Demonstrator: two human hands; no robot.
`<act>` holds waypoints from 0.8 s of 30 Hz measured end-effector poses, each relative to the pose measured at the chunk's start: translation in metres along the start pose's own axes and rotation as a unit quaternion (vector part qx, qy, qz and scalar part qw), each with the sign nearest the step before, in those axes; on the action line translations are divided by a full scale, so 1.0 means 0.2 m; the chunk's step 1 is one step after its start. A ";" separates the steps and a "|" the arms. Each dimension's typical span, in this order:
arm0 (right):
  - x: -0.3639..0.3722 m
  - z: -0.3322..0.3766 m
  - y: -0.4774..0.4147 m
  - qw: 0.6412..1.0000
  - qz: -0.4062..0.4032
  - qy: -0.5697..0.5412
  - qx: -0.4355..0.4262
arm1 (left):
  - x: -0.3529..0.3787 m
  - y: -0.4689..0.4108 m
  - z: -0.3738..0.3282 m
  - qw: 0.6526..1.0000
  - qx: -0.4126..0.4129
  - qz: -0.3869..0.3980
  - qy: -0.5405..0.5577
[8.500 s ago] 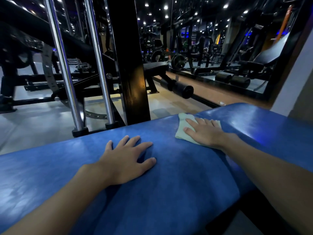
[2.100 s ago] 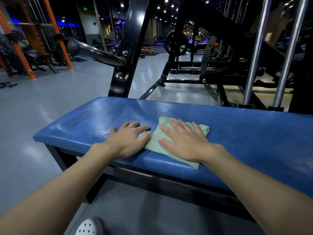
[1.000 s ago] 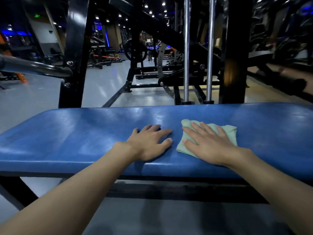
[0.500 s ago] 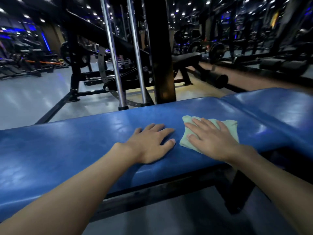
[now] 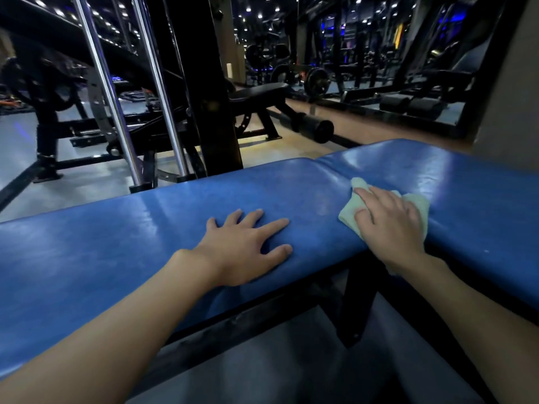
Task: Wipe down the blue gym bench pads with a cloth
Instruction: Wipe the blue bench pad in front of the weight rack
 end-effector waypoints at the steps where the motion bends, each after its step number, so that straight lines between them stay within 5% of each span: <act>1: 0.00 0.01 0.02 1.000 -0.022 -0.008 0.015 | 0.00 0.00 0.00 1.000 0.001 0.000 0.003; 4: 0.02 0.08 0.14 0.997 -0.052 -0.041 0.033 | -0.01 0.00 -0.01 1.000 -0.001 0.003 0.014; 9: 0.01 0.07 0.23 0.996 -0.033 -0.024 -0.084 | -0.01 0.07 -0.01 0.999 0.010 -0.005 0.034; 16: 0.04 0.10 0.22 0.993 -0.063 -0.077 0.063 | 0.03 0.28 0.10 1.000 0.005 -0.024 0.017; 24: 0.01 0.41 0.54 0.986 -0.056 -0.039 -0.151 | 0.03 0.42 0.12 0.999 -0.002 -0.040 -0.001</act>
Point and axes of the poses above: each hand's wrist, its own y-axis away from the middle knuckle, its own x-axis out of the palm, z = x × y, the point moved 5 cm from there along -y, towards the middle knuckle, and after that the axes turned 14 degrees about x, right-handed, at the moved point
